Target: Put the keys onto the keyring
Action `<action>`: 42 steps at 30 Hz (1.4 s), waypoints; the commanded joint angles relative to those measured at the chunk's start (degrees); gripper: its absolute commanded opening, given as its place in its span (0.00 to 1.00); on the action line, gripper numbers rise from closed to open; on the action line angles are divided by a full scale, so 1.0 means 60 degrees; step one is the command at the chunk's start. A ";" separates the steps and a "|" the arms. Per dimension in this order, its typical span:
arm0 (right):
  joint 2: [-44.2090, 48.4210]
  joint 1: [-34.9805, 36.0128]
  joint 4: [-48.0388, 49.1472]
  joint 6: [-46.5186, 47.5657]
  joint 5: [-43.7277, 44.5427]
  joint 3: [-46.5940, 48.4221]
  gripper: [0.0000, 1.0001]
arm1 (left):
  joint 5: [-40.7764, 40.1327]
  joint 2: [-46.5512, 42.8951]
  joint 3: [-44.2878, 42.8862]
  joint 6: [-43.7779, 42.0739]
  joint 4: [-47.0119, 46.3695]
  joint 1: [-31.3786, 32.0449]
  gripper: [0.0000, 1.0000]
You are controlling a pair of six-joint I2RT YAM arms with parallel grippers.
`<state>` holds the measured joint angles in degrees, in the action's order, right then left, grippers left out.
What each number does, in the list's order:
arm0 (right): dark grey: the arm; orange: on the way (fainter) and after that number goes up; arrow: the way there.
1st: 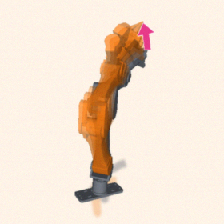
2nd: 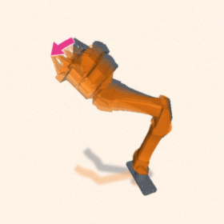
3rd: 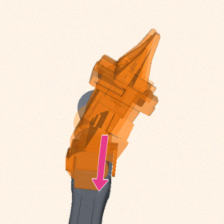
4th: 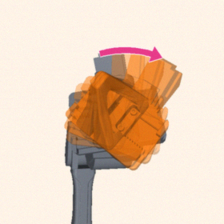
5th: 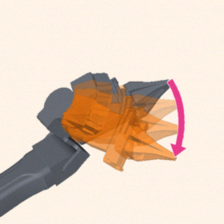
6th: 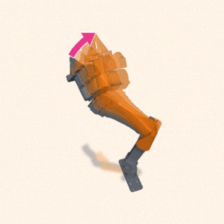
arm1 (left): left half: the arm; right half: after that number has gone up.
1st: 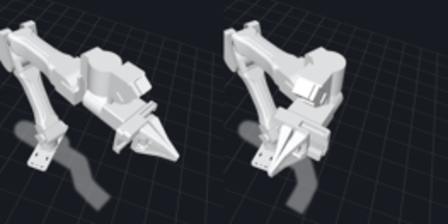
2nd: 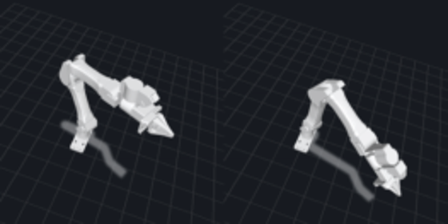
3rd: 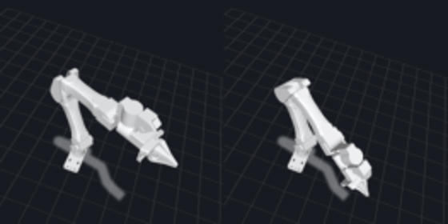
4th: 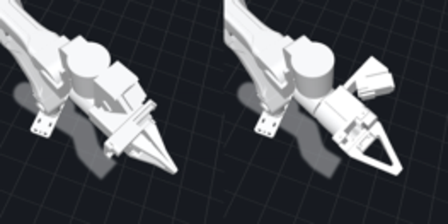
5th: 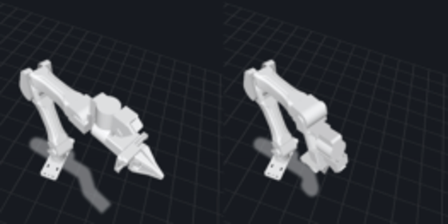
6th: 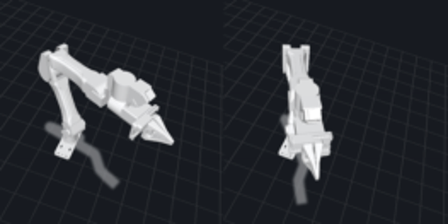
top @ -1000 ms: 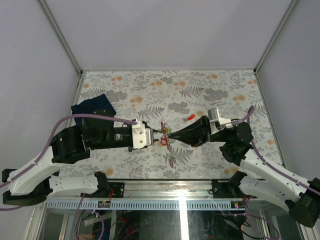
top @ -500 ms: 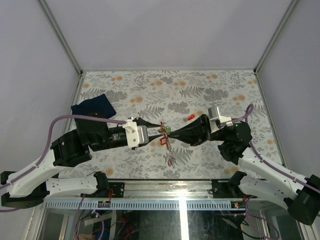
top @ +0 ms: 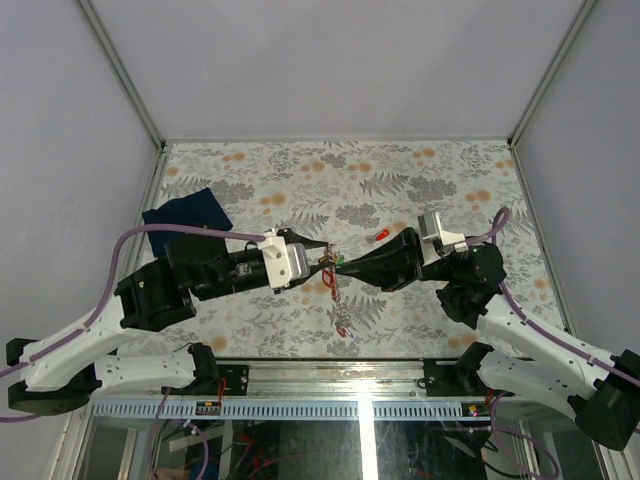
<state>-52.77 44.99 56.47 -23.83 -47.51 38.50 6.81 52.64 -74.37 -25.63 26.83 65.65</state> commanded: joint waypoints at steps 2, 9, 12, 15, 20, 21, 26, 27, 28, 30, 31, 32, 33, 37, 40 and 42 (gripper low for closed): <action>0.0194 0.0084 0.0677 0.0072 0.0110 0.0570 0.00 | -0.0154 0.0091 0.0161 0.0091 -0.0884 0.0048 0.34; 0.0195 0.0089 0.0442 0.0357 0.0022 0.0684 0.00 | -0.0086 0.0237 0.0174 -0.0035 -0.1103 0.0045 0.35; 0.0220 0.0085 0.0281 0.0614 0.0050 0.0708 0.00 | 0.0015 0.0271 0.0131 -0.0028 -0.1123 0.0044 0.35; 0.0261 0.0082 -0.0125 0.1049 0.0136 0.0745 0.00 | 0.0045 0.0272 0.0120 -0.0014 -0.1174 0.0047 0.35; 0.0459 0.0085 -0.0668 0.1715 0.0484 0.0725 0.00 | -0.0092 0.0103 0.0130 0.0043 -0.1205 0.0061 0.35; 0.0512 0.0089 -0.0763 0.1792 0.0545 0.0707 0.00 | -0.0157 0.0000 0.0131 0.0057 -0.1205 0.0036 0.35; 0.0607 0.0088 -0.1039 0.2096 0.1011 0.0615 0.00 | -0.0449 -0.0439 0.0196 0.0163 -0.1180 0.0053 0.36; 0.0602 0.0089 -0.1070 0.2141 0.1124 0.0607 0.00 | -0.0476 -0.0508 0.0200 0.0196 -0.1145 0.0050 0.37; 0.0606 0.0082 -0.1063 0.2180 0.1246 0.0589 0.00 | -0.0488 -0.0587 0.0192 0.0241 -0.1102 0.0045 0.37; 0.0583 0.0087 -0.1062 0.2213 0.1462 0.0581 0.00 | -0.0500 -0.0705 0.0192 0.0331 -0.1065 0.0051 0.37; 0.0569 0.0089 -0.1078 0.2222 0.1579 0.0585 0.00 | -0.0495 -0.0761 0.0200 0.0362 -0.1059 0.0053 0.37; 0.0553 0.0089 -0.1113 0.2238 0.1682 0.0596 0.00 | -0.0480 -0.0790 0.0219 0.0393 -0.1051 0.0046 0.37; 0.0522 0.0085 -0.1143 0.2257 0.1748 0.0599 0.00 | -0.0425 -0.0829 0.0253 0.0426 -0.1033 0.0045 0.37; 0.0464 0.0089 -0.1230 0.2273 0.2189 0.0614 0.00 | 0.0151 -0.0920 0.0362 0.0477 -0.0986 0.0035 0.36; 0.0461 0.0085 -0.1366 0.2330 0.2369 0.0657 0.00 | 0.0905 -0.0876 0.0521 0.0490 -0.0998 0.0055 0.35; 0.0461 0.0089 -0.1362 0.2325 0.2333 0.0673 0.00 | 0.1215 -0.0761 0.0664 0.0572 -0.1138 0.0043 0.34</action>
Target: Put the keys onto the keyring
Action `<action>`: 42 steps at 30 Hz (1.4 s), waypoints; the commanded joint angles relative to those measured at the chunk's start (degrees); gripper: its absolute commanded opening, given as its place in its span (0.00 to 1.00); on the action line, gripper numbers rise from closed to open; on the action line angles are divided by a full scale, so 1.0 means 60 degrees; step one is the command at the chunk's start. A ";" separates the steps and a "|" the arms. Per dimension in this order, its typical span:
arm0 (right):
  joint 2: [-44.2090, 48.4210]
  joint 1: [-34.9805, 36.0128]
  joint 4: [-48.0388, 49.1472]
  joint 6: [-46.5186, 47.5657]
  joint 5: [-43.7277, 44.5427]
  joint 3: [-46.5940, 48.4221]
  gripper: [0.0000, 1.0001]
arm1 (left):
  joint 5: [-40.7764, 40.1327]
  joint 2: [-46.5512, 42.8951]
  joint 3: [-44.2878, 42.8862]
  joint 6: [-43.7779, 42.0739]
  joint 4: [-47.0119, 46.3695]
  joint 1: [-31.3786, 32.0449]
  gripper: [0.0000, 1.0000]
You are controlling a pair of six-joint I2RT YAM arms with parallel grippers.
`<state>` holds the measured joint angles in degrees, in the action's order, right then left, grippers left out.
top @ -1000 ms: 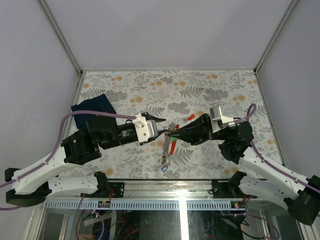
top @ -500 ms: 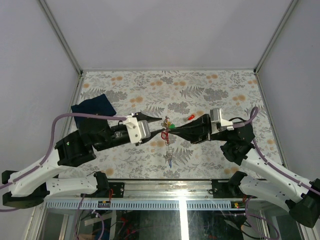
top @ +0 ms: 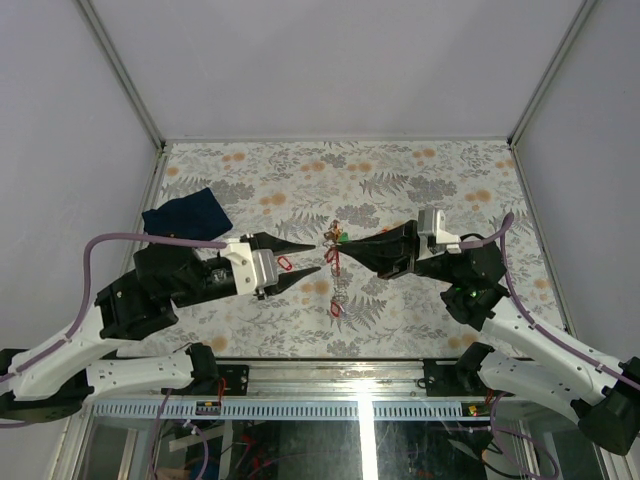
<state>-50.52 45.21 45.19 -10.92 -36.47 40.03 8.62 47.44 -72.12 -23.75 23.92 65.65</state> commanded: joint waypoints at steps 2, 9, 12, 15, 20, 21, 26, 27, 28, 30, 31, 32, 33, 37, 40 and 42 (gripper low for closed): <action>0.0085 0.0053 0.0568 0.0166 0.0415 0.0405 0.00 | 0.1194 0.0226 0.0494 0.0366 -0.0936 0.0045 0.34; 0.0211 0.0053 0.0764 0.0112 0.0077 0.0275 0.00 | 0.0948 0.0458 0.0757 0.0410 -0.1292 0.0034 0.33; 0.0285 0.0051 0.0829 0.0122 -0.0139 0.0218 0.00 | 0.0495 0.0426 0.0811 0.0398 -0.1405 0.0043 0.33; 0.0339 0.0049 0.0940 0.0128 -0.0213 0.0135 0.00 | 0.0201 0.0350 0.0882 0.0398 -0.1533 0.0058 0.33; 0.0390 0.0053 0.0978 0.0165 -0.0235 0.0096 0.00 | -0.0035 0.0325 0.0811 0.0402 -0.1371 0.0048 0.32; 0.0406 0.0053 0.0990 0.0177 -0.0235 0.0103 0.00 | -0.0070 0.0327 0.0771 0.0404 -0.1289 0.0046 0.32; 0.0409 0.0053 0.1086 0.0177 -0.0227 0.0106 0.00 | -0.0137 0.0368 0.0718 0.0406 -0.1118 0.0044 0.29; 0.0408 0.0045 0.1121 0.0157 -0.0256 0.0110 0.00 | -0.0147 0.0393 0.0726 0.0392 -0.1103 0.0043 0.29; 0.0408 0.0050 0.1164 0.0113 -0.0304 0.0110 0.00 | -0.0161 0.0402 0.0715 0.0398 -0.1089 0.0045 0.29; 0.0385 0.0053 0.1256 0.0040 -0.0393 0.0110 0.00 | -0.0197 0.0413 0.0688 0.0386 -0.1060 0.0045 0.29; 0.0381 0.0049 0.1287 0.0004 -0.0440 0.0109 0.00 | -0.0224 0.0415 0.0677 0.0373 -0.1038 0.0040 0.29; 0.0390 0.0050 0.1312 -0.0015 -0.0470 0.0099 0.00 | -0.0255 0.0427 0.0674 0.0366 -0.1018 0.0041 0.29; 0.0387 0.0049 0.1336 -0.0023 -0.0514 0.0093 0.00 | -0.0279 0.0432 0.0666 0.0356 -0.1003 0.0043 0.29; 0.0404 0.0053 0.1389 -0.0080 -0.0673 0.0053 0.00 | -0.0340 0.0445 0.0599 0.0358 -0.0955 0.0037 0.29; 0.0393 0.0053 0.1508 -0.0222 -0.0875 0.0037 0.00 | -0.0340 0.0463 0.0612 0.0353 -0.0982 0.0036 0.29; 0.0366 0.0044 0.1535 -0.0319 -0.1001 0.0036 0.00 | -0.0265 0.0479 0.0613 0.0354 -0.1031 0.0039 0.29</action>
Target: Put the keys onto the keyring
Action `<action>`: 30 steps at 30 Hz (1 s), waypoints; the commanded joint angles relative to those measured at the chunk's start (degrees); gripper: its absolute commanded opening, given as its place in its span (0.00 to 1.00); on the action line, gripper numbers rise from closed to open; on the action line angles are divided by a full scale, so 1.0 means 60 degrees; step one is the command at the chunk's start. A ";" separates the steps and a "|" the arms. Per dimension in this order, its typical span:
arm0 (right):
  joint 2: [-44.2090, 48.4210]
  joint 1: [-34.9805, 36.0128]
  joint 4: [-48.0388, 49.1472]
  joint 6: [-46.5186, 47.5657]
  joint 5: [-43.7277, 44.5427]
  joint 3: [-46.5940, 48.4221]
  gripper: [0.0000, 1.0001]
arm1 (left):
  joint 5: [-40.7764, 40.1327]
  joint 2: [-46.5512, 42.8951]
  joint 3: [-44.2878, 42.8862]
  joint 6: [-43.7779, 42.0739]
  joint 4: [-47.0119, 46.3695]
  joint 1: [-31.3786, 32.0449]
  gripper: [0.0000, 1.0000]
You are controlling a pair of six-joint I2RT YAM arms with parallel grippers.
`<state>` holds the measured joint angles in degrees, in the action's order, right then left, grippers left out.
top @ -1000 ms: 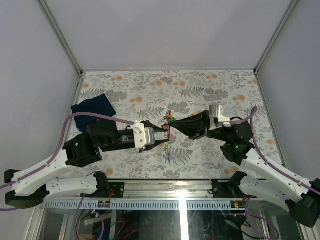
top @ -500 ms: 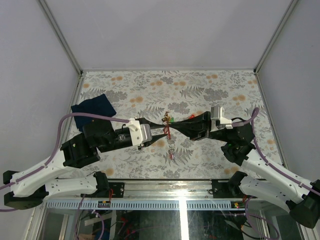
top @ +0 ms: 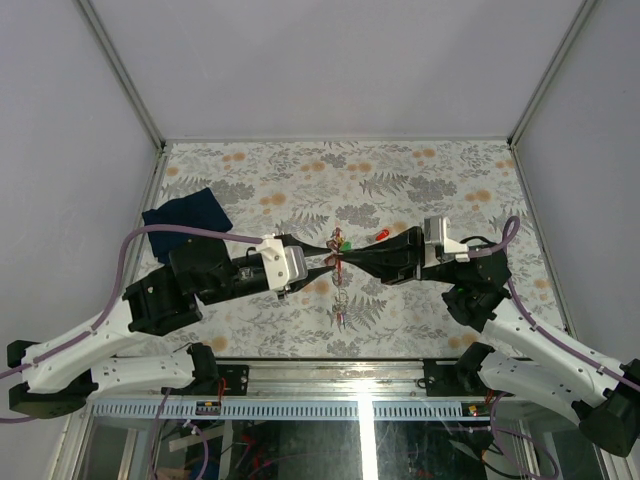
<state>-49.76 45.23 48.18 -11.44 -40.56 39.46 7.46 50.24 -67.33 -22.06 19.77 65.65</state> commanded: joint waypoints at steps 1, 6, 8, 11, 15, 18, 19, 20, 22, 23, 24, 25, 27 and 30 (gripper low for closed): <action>0.0215 0.0048 0.1037 -0.0257 -0.0388 0.0148 0.00 | -0.0028 0.0014 -0.0187 0.0072 -0.0367 0.0039 0.29; 0.0127 0.0047 0.1110 -0.0334 -0.0462 0.0155 0.00 | 0.0414 0.0109 -0.0204 -0.0008 -0.0465 0.0044 0.29; 0.0134 0.0049 0.1096 -0.0319 -0.0475 0.0162 0.00 | 0.0602 0.0116 -0.0197 -0.0055 -0.0461 0.0037 0.27; 0.0157 0.0049 0.1027 -0.0304 -0.0509 0.0161 0.00 | 0.0840 0.0091 -0.0217 -0.0112 -0.0453 0.0035 0.24; 0.0167 0.0045 0.0930 -0.0288 -0.0663 0.0155 0.00 | 0.1024 0.0046 -0.0216 -0.0195 -0.0468 0.0035 0.24; 0.0149 0.0042 0.0856 -0.0293 -0.0813 0.0176 0.00 | 0.1090 0.0043 -0.0221 -0.0215 -0.0496 0.0036 0.24; 0.0139 0.0048 0.0844 -0.0276 -0.0847 0.0187 0.00 | 0.1110 0.0049 -0.0232 -0.0226 -0.0497 0.0042 0.24; 0.0134 0.0049 0.0802 -0.0268 -0.0911 0.0197 0.00 | 0.1123 0.0046 -0.0220 -0.0240 -0.0510 0.0045 0.24; 0.0133 0.0046 0.0671 -0.0232 -0.1013 0.0219 0.00 | 0.1123 0.0059 -0.0235 -0.0256 -0.0515 0.0041 0.24; 0.0134 0.0049 0.0634 -0.0212 -0.1031 0.0220 0.00 | 0.1123 0.0067 -0.0246 -0.0253 -0.0510 0.0034 0.24; 0.0126 0.0049 0.0596 -0.0193 -0.1054 0.0220 0.00 | 0.1117 0.0070 -0.0248 -0.0260 -0.0512 0.0036 0.24; 0.0133 0.0049 0.0566 -0.0177 -0.1062 0.0220 0.00 | 0.1115 0.0069 -0.0248 -0.0270 -0.0504 0.0044 0.24; 0.0148 0.0049 0.0519 -0.0163 -0.1109 0.0227 0.00 | 0.1143 0.0054 -0.0249 -0.0267 -0.0488 0.0031 0.24; 0.0148 0.0048 0.0441 -0.0122 -0.1149 0.0256 0.00 | 0.1134 0.0048 -0.0243 -0.0263 -0.0471 0.0039 0.21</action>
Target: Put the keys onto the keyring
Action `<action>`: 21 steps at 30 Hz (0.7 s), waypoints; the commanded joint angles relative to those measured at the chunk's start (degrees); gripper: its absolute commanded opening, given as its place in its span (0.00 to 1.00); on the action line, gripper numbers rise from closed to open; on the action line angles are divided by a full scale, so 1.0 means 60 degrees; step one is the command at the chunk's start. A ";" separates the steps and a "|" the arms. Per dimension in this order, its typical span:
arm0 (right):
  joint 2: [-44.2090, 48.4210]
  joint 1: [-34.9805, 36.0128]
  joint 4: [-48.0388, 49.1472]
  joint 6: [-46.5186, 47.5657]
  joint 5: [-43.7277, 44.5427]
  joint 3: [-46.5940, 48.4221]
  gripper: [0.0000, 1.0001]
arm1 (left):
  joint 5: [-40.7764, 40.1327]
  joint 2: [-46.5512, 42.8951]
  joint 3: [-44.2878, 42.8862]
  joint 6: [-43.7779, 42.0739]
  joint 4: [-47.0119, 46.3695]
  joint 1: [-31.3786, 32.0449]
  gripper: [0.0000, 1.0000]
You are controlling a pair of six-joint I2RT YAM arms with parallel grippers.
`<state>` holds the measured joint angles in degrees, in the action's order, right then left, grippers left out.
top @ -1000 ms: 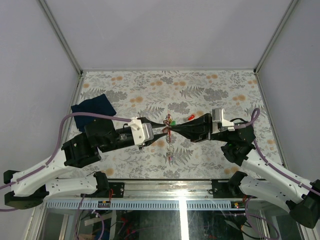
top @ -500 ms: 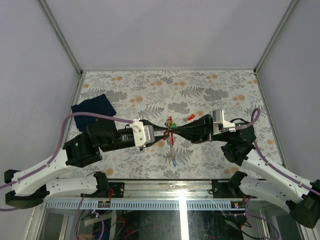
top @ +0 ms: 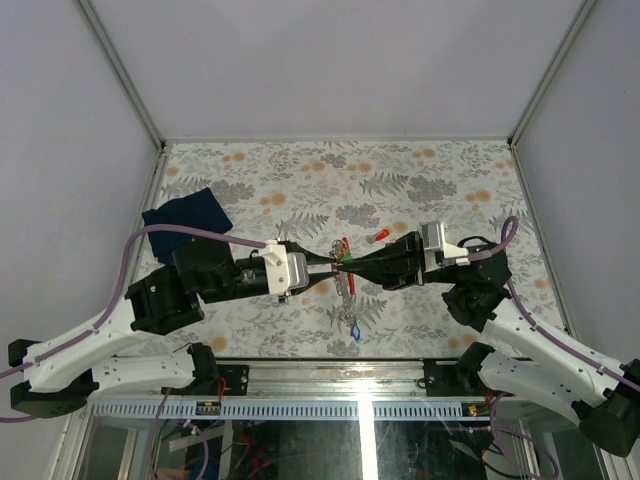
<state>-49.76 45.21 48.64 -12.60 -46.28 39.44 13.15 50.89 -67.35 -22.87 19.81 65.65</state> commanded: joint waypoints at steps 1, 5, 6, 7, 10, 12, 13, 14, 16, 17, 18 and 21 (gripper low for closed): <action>0.0148 0.0053 0.0336 0.0092 -0.0209 0.0265 0.00 | 0.0195 -0.0071 -0.0249 -0.0130 -0.0476 0.0041 0.20; 0.0126 0.0053 0.0301 0.0087 -0.0253 0.0295 0.00 | 0.0244 -0.0073 -0.0247 -0.0143 -0.0454 0.0033 0.15; 0.0120 0.0053 0.0301 0.0087 -0.0266 0.0296 0.00 | 0.0250 -0.0074 -0.0251 -0.0147 -0.0460 0.0040 0.14; 0.0119 0.0053 0.0281 0.0087 -0.0284 0.0289 0.00 | 0.0264 -0.0075 -0.0253 -0.0143 -0.0468 0.0044 0.13; 0.0117 0.0052 0.0153 0.0159 -0.0316 0.0318 0.00 | 0.0321 -0.0056 -0.0279 -0.0164 -0.0443 0.0040 0.03; 0.0140 0.0049 -0.0173 0.0401 -0.0328 0.0358 0.00 | 0.0460 0.0030 -0.0418 -0.0229 -0.0260 0.0037 0.00; 0.0175 0.0047 -0.0439 0.0591 -0.0328 0.0387 0.00 | 0.0532 0.0087 -0.0541 -0.0263 -0.0069 0.0031 0.00; 0.0219 0.0045 -0.0802 0.0822 -0.0315 0.0442 0.03 | 0.0597 0.0188 -0.0693 -0.0304 0.0174 0.0038 0.00; 0.0346 0.0045 -0.1725 0.1402 -0.0240 0.0559 0.09 | 0.0628 0.0414 -0.1044 -0.0449 0.0755 0.0034 0.00; 0.0395 0.0044 -0.2122 0.1656 -0.0235 0.0615 0.11 | 0.0628 0.0522 -0.1229 -0.0533 0.1041 0.0040 0.00; 0.0439 0.0052 -0.2510 0.1900 -0.0227 0.0681 0.12 | 0.0600 0.0627 -0.1391 -0.0604 0.1350 0.0035 0.00; 0.0513 0.0051 -0.3442 0.2394 -0.0340 0.0837 0.15 | 0.0513 0.0934 -0.1904 -0.0883 0.2174 0.0035 0.00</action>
<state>-47.37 45.23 37.41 -4.58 -47.68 41.21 14.83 54.83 -73.56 -25.23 29.19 65.63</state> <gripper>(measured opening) 0.137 0.006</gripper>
